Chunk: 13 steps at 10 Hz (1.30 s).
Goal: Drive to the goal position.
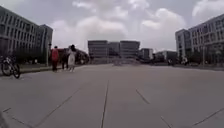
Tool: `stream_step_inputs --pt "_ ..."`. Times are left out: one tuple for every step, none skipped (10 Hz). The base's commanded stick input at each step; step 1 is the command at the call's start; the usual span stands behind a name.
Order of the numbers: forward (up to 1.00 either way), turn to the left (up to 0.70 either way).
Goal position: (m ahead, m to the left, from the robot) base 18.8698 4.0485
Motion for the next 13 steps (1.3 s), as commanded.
stream_step_inputs --pt "0.7 0.0" --pt "0.7 -0.01" --pt "0.7 -0.07" --pt "0.7 -0.14" --pt "0.7 -0.1" --pt "0.7 -0.01" --pt "0.7 0.0" --pt "0.7 0.0" --pt "0.7 0.0" --pt "0.7 0.0" --pt "0.7 0.0" --pt "0.7 -0.04" --pt "0.7 -0.14"
